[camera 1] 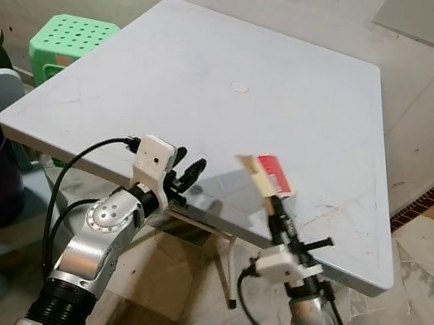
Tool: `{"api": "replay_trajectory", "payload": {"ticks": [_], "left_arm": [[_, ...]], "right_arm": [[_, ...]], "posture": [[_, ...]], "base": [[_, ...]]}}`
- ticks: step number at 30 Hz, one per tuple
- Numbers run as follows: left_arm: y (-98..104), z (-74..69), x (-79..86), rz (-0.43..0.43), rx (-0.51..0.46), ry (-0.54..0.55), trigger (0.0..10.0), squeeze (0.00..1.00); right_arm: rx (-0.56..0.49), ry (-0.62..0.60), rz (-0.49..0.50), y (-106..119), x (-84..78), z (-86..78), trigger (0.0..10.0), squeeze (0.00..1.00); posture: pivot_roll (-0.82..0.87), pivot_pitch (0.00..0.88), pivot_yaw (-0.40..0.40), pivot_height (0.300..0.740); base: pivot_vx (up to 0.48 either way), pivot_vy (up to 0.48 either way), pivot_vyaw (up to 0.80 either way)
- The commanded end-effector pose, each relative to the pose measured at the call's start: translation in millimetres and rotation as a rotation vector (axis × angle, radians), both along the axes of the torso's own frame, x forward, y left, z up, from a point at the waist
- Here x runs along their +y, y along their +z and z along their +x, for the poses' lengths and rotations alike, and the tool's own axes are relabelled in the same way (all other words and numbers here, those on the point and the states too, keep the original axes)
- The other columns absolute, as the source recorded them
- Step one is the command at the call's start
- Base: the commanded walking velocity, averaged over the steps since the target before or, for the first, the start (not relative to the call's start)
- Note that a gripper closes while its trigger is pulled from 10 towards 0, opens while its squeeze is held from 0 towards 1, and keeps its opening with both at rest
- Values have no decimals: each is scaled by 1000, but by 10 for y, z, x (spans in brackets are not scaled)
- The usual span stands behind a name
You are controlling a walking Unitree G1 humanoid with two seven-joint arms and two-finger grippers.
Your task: Picking trash to rubbish bin
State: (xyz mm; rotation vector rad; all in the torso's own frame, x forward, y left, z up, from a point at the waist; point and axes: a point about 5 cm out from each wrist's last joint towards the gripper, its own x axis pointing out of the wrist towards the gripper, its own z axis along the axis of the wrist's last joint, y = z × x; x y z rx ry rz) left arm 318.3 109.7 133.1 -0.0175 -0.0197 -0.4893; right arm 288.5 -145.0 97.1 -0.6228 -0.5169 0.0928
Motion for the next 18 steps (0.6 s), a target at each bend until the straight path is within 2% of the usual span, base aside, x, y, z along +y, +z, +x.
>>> {"api": "replay_trajectory", "payload": {"ticks": [1,4,5,7,9,10,13,16,18], "left_arm": [[15,20,-28,13,-10,-12,10000,0],[16,25,-26,16,-13,-9,10000,0],[21,37,-10,22,-25,9,10000,0],[23,45,0,18,-27,20,10000,0],[15,108,41,-42,42,70,10000,0],[35,143,67,-46,39,104,10000,0],[95,197,109,-64,19,144,10000,0],[176,216,130,-71,-23,138,10000,0],[206,222,143,-64,-47,136,10000,0]], "right_arm": [[17,-64,63,67,-75,96,10000,0],[1,-65,65,99,-70,112,10000,0],[5,-83,157,191,-43,185,10000,0],[8,-92,209,238,-31,222,10000,0],[123,-135,308,249,-20,335,10000,0],[125,-131,327,310,0,372,10000,0],[160,-103,340,414,49,450,10000,0],[138,-120,384,510,-5,474,10000,0],[137,-107,367,546,-28,478,10000,0]], "posture": [[-74,96,-32,740],[-76,97,-32,740],[-77,95,-32,740],[-75,94,-34,740],[-74,91,-33,740],[-74,87,-32,740],[-75,83,-29,740],[-75,78,-25,740],[-76,77,-25,740]], "base": [[0,0,0],[0,0,0],[0,0,0],[0,0,0],[0,0,0],[0,0,0],[0,0,0],[0,0,0],[0,0,0]]}}
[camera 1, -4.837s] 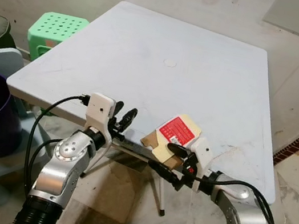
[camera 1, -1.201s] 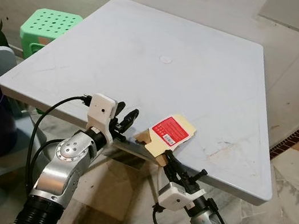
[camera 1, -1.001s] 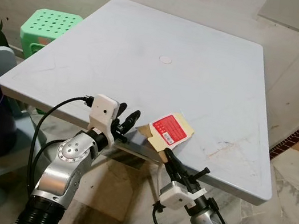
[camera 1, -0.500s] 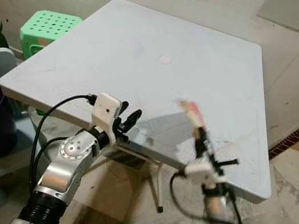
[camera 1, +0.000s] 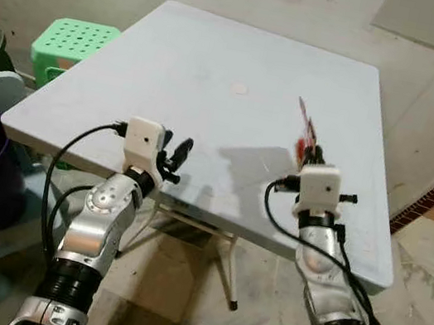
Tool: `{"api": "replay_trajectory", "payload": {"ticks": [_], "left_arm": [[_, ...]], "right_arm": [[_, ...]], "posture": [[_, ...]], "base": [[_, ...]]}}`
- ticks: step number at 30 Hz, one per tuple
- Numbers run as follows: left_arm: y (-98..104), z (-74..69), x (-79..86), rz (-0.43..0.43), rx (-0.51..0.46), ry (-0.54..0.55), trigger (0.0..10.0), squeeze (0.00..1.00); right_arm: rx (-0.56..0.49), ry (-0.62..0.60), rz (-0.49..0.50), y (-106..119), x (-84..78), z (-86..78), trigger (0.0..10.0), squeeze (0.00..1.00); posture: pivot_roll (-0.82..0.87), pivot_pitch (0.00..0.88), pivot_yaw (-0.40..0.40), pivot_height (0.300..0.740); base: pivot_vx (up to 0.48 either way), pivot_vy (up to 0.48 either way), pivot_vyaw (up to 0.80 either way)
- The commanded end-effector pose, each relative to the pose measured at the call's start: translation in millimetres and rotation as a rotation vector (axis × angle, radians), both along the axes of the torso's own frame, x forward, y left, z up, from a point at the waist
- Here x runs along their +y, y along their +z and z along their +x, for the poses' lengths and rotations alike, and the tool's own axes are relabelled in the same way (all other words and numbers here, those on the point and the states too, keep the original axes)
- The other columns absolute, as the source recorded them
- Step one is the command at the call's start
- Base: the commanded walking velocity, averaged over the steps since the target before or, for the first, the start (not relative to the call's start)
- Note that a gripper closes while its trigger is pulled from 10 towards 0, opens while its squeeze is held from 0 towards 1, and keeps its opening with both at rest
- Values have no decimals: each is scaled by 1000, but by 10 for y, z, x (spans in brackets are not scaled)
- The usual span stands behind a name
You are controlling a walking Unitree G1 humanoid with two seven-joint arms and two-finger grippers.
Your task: Picking trash to rubbish bin
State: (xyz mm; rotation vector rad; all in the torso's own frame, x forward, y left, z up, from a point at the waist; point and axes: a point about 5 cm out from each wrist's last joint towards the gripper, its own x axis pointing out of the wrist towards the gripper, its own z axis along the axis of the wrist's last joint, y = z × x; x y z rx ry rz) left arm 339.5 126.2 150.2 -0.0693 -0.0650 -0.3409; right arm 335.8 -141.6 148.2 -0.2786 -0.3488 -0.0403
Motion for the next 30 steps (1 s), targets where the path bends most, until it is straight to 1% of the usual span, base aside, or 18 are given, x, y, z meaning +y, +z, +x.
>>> {"api": "replay_trajectory", "payload": {"ticks": [1,2,3,5,6,8,9,10,11,12,14,16,20,22,24,26,30], "left_arm": [[89,26,11,-5,-51,-1,10000,0],[155,45,41,-13,-93,12,10000,0],[169,49,46,-15,-101,14,10000,0],[240,62,47,-9,-129,11,10000,0],[265,64,52,-16,-139,10,10000,0],[275,64,62,-19,-140,12,10000,0],[281,57,79,-23,-144,19,10000,0],[285,46,90,-35,-149,25,10000,0],[285,46,90,-35,-149,25,10000,0],[286,26,103,-47,-157,32,10000,0],[290,6,112,-61,-178,29,10000,0],[285,-8,118,-83,-171,29,10000,0],[281,-35,144,-97,-177,35,10000,0],[266,-57,175,-105,-175,44,10000,0],[255,-61,182,-105,-171,47,10000,0],[247,-62,178,-91,-174,56,10000,0],[250,-59,148,-102,-166,41,10000,0]], "right_arm": [[3,35,52,91,-72,-14,10000,0],[2,93,150,165,-93,-68,10000,0],[0,105,171,181,-98,-81,10000,0],[-24,193,201,251,-64,-171,10000,0],[-26,211,202,267,-54,-195,10000,0],[-28,216,202,274,-46,-218,10000,0],[-44,233,224,296,-30,-262,10000,0],[-35,241,255,294,-20,-284,10000,0],[-35,241,255,294,-20,-284,10000,0],[-37,244,275,291,-7,-323,10000,0],[-24,267,281,289,-5,-383,10000,0],[4,274,308,259,-23,-425,10000,0],[-2,274,316,256,-45,-458,10000,0],[-20,269,280,274,-63,-486,10000,0],[-19,271,270,271,-71,-493,10000,0],[-2,276,264,239,-80,-486,10000,0],[26,290,254,220,-56,-471,10000,0]], "posture": [[-82,69,-16,740],[-78,63,-16,740],[-78,63,-16,740],[-76,58,-18,740],[-76,58,-18,740],[-73,56,-19,740],[-75,56,-19,740],[-76,56,-19,740],[-76,56,-19,740],[-76,56,-20,740],[-75,59,-22,740],[-72,65,-27,740],[-70,71,-34,740],[-68,72,-35,740],[-64,72,-33,740],[-53,68,-28,740],[-51,57,-19,740]], "base": [[0,0,0],[0,0,0],[0,0,0],[0,0,0],[0,0,0],[0,0,0],[0,0,0],[0,0,0],[0,0,0],[0,0,0],[0,0,0],[0,0,0],[0,0,0],[0,0,0],[0,0,0],[0,0,800],[0,0,794]]}}
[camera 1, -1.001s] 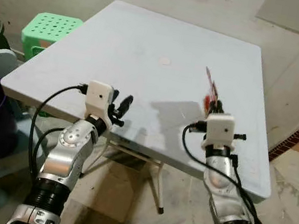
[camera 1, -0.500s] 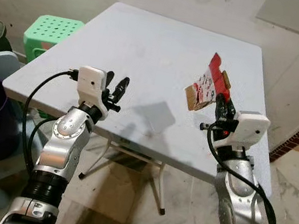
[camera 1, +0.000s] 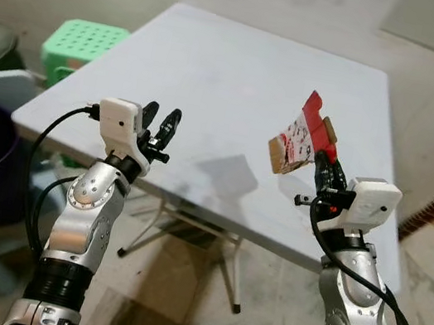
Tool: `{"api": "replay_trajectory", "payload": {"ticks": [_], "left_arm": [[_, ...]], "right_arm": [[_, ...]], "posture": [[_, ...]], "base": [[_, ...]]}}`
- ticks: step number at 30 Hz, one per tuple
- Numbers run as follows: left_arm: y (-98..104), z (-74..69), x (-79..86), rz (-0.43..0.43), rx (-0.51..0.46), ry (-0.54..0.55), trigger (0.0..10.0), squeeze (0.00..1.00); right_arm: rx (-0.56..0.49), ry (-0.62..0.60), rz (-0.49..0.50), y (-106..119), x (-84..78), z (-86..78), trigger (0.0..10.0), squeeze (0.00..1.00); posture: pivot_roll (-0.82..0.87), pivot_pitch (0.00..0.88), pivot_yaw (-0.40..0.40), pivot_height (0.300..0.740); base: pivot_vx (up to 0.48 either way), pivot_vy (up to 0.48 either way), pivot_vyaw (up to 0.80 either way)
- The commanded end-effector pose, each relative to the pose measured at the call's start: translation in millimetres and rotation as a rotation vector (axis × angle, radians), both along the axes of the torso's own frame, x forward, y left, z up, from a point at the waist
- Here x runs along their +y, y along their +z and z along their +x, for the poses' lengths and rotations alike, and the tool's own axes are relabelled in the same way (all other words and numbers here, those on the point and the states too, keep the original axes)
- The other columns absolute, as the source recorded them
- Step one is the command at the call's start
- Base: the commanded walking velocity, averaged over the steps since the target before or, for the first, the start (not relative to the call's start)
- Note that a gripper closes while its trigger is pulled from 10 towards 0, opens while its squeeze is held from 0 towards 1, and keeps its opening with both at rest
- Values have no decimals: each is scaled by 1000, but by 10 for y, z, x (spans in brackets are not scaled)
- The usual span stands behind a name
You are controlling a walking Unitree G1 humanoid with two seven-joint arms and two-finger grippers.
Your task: Picking trash to rubbish bin
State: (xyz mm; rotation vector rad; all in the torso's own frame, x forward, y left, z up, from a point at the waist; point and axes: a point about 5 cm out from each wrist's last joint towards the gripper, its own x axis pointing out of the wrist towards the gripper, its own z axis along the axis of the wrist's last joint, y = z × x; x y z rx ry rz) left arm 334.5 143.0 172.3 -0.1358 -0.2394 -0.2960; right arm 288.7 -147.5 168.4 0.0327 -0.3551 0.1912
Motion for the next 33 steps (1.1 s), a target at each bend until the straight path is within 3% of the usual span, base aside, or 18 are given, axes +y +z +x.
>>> {"api": "replay_trajectory", "payload": {"ticks": [1,11,15,21,30,33], "left_arm": [[27,-10,-27,-6,-7,-8,10000,0],[35,43,0,-6,14,-8,10000,0],[0,40,-19,-7,37,-9,10000,0],[-20,32,-60,-30,37,-13,10000,0],[-1,19,-5,-43,26,11,10000,0],[-62,-15,8,-30,35,7,10000,0]], "right_arm": [[5,12,-15,15,5,-1,10000,0],[9,53,-11,10,95,10,10000,0],[18,56,-11,-3,73,6,10000,0],[20,53,-14,-27,52,18,10000,0],[32,67,5,-23,34,-5,10000,0],[43,95,-37,-78,25,-51,10000,0]], "posture": [[-50,55,-16,740],[-44,43,-25,740],[-42,41,-30,740],[-43,34,-30,740],[-58,30,-34,740],[-63,32,-26,740]], "base": [[0,0,788],[0,0,788],[0,60,786],[0,457,781],[0,0,785],[0,0,781]]}}
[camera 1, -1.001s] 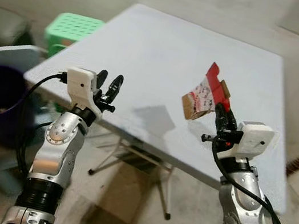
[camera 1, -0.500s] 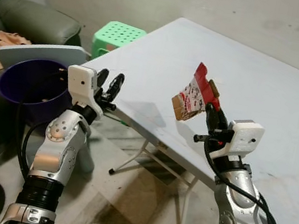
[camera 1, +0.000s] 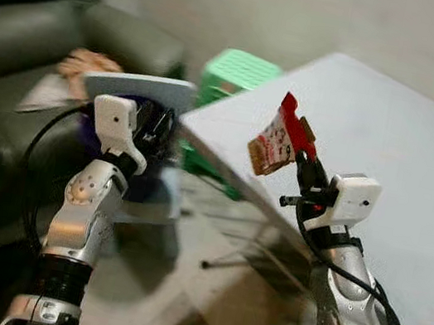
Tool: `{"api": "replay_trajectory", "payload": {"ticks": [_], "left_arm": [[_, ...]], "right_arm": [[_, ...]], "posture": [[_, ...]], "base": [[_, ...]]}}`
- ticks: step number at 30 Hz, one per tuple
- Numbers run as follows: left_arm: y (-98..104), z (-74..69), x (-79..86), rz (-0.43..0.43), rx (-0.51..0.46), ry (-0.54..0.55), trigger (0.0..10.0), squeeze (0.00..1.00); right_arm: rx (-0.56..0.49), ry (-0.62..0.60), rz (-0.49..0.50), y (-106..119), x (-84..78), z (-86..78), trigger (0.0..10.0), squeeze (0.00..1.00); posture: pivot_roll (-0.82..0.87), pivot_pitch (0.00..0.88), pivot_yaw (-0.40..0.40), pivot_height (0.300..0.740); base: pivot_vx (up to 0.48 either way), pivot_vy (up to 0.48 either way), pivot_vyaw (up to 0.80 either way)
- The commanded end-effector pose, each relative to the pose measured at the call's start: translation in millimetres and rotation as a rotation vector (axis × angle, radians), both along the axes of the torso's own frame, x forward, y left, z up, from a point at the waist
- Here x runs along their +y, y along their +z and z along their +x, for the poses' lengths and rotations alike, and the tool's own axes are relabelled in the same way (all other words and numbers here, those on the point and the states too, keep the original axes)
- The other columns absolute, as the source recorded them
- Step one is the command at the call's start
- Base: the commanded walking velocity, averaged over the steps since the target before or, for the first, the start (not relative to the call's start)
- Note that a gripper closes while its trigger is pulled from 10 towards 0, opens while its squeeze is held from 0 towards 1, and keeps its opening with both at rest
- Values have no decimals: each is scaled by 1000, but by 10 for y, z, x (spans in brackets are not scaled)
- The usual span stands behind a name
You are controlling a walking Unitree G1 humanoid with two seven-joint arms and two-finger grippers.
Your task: Picking trash to rubbish bin
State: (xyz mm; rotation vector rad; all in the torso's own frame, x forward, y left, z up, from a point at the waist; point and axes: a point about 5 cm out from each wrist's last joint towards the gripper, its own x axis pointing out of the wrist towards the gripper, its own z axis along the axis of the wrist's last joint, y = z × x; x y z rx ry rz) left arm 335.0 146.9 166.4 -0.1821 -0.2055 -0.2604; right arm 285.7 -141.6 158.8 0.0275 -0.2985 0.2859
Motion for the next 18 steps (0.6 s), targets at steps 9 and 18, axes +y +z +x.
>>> {"api": "replay_trajectory", "payload": {"ticks": [9,18], "left_arm": [[4,13,-13,15,13,9,10000,0],[-52,-53,-70,32,15,-3,10000,0]], "right_arm": [[-8,-16,-10,30,-47,-9,10000,0],[-3,-15,-15,40,-29,22,10000,0]], "posture": [[-58,60,-24,740],[-46,77,-38,740]], "base": [[0,0,781],[0,0,785]]}}
